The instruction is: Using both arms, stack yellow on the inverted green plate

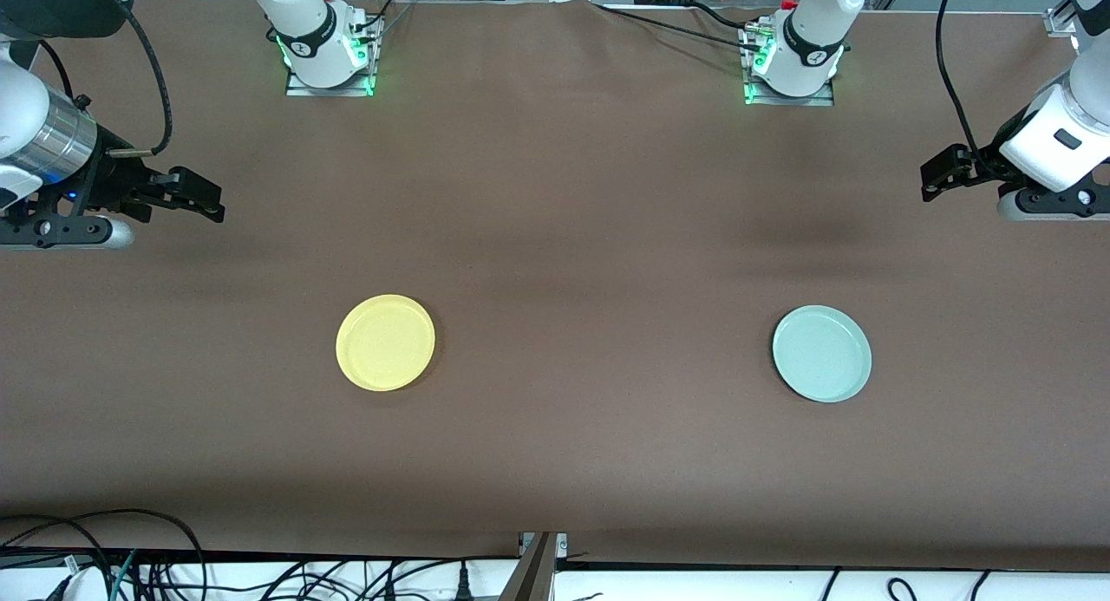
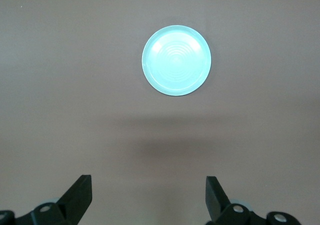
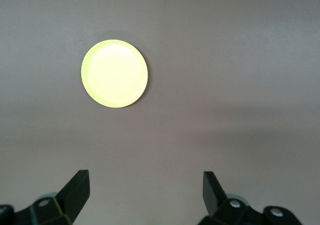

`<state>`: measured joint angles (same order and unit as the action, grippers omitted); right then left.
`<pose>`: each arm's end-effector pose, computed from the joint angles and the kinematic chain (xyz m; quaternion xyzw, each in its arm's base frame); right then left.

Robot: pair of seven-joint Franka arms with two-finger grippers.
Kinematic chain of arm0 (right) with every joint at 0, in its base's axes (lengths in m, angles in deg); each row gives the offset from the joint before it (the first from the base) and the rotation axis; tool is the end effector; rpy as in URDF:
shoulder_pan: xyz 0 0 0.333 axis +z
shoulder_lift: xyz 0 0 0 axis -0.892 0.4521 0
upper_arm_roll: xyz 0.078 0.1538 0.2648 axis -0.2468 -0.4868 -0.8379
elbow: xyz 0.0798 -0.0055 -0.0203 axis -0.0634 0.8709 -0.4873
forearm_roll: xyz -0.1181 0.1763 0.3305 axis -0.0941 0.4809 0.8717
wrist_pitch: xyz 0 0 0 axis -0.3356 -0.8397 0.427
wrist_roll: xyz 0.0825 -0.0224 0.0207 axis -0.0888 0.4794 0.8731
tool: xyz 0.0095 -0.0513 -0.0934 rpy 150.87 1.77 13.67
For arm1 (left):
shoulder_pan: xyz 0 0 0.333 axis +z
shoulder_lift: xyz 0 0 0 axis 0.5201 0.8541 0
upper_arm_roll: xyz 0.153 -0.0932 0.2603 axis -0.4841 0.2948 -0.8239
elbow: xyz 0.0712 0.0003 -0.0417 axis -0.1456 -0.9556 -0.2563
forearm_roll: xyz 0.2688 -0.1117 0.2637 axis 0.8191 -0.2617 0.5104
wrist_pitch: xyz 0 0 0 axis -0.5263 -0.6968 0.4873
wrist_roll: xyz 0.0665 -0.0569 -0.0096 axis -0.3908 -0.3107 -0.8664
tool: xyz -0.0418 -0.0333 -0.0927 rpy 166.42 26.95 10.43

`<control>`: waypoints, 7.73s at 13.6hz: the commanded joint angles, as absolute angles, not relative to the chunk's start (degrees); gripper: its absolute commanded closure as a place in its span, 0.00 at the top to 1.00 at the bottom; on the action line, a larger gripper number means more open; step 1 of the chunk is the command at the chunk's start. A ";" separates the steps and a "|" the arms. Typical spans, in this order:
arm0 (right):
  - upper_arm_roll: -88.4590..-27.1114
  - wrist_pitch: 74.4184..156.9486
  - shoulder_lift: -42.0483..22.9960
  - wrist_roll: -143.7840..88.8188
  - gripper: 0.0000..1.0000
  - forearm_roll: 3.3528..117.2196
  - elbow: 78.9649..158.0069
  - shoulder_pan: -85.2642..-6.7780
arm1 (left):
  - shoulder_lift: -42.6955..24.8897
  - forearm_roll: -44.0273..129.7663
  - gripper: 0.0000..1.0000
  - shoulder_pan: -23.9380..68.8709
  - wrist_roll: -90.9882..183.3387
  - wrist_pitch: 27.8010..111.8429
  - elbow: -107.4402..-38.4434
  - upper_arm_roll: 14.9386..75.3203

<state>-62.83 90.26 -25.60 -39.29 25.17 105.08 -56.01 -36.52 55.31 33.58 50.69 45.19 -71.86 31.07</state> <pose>0.5885 0.0729 0.5878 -0.9996 0.0010 0.0269 0.0124 0.5423 -0.0128 0.5774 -0.9988 0.0023 0.0355 0.0325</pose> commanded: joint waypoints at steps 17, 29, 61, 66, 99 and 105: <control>-63.06 89.71 -27.54 -41.04 1.00 26.25 105.95 -55.82 | -27.95 53.53 1.00 34.15 59.28 41.52 -70.00 31.20; -63.94 89.98 -27.54 -35.42 1.00 26.25 106.83 -55.47 | 0.16 60.11 1.00 37.84 87.34 82.09 -69.38 30.50; -64.03 90.41 -26.84 -32.25 1.00 25.81 106.91 -55.47 | 6.42 104.11 0.00 4.84 67.97 57.98 -49.78 29.53; -63.94 90.41 -26.84 -32.25 1.00 25.81 106.91 -55.39 | 8.97 112.13 0.00 -6.16 51.60 47.35 -49.78 29.53; -64.03 132.23 0.22 -34.89 1.00 27.31 117.81 -53.63 | -0.58 54.07 1.00 20.86 43.19 42.68 -34.58 30.23; -64.11 135.41 5.32 -34.27 0.79 27.40 117.99 -54.42 | -18.40 53.70 1.00 27.56 52.36 39.22 -49.30 29.18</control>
<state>-63.88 134.94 3.92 -34.52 26.37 118.77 -54.04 -9.03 54.63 27.08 50.73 37.94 -38.49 29.45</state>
